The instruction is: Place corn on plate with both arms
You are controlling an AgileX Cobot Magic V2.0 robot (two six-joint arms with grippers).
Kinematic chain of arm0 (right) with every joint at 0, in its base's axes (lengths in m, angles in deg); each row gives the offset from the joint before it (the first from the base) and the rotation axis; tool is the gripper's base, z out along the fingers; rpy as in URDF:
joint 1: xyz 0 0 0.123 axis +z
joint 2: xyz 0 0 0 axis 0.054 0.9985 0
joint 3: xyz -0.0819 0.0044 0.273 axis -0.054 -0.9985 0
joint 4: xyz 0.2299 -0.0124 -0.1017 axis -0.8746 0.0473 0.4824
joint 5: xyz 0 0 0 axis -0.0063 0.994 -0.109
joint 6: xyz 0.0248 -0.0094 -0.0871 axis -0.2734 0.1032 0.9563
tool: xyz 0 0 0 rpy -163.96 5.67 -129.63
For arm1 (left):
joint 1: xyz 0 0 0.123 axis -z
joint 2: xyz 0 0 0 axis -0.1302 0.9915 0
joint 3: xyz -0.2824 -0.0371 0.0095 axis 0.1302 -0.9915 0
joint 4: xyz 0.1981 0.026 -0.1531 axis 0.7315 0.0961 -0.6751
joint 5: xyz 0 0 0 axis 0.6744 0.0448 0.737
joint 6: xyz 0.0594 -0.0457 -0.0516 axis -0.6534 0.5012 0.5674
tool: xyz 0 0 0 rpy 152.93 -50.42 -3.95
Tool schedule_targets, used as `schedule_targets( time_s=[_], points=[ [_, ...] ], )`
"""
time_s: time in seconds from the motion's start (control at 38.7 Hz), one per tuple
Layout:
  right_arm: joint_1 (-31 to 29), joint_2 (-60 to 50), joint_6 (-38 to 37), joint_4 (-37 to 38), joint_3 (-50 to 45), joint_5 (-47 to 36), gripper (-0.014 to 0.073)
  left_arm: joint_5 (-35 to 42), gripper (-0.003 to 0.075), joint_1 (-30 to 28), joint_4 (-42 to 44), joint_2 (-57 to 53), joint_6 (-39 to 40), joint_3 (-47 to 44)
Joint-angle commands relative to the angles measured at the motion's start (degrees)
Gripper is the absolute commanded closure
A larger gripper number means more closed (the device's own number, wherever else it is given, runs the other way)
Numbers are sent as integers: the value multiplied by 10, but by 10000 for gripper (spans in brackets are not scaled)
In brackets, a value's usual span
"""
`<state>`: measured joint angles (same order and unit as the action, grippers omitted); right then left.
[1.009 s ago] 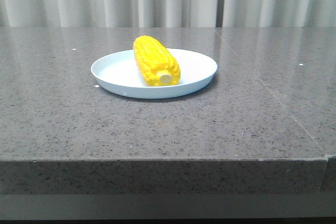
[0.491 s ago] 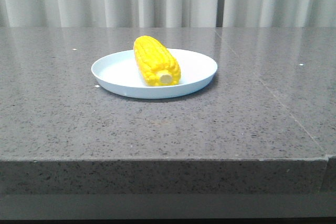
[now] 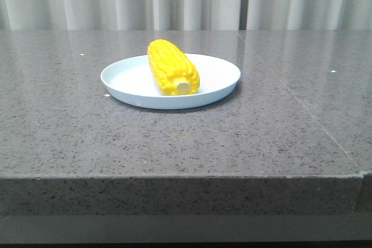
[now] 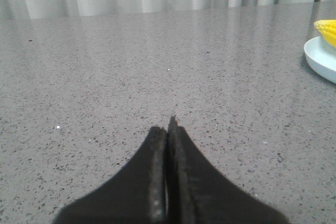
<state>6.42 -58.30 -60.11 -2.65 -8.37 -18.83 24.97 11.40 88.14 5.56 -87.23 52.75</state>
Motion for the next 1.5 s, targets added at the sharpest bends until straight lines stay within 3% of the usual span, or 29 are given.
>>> schedule_targets(
  time_s=[0.0,0.67,0.91,1.22,1.47],
  points=[
    [-2,7,2,8,13,-46,644,52,741,-1,-6,-10,-1,-12],
    [-3,6,9,18,4,-48,644,52,741,-1,-6,-10,-1,-12],
    [-4,6,146,-93,-81,-127,644,52,741,-1,-6,-10,-1,-12],
    [-4,5,149,-114,-236,-263,644,52,741,-1,-6,-10,-1,-12],
    [-17,-39,149,-118,-235,-218,644,52,741,-1,-6,-10,-1,-12]
  ],
)
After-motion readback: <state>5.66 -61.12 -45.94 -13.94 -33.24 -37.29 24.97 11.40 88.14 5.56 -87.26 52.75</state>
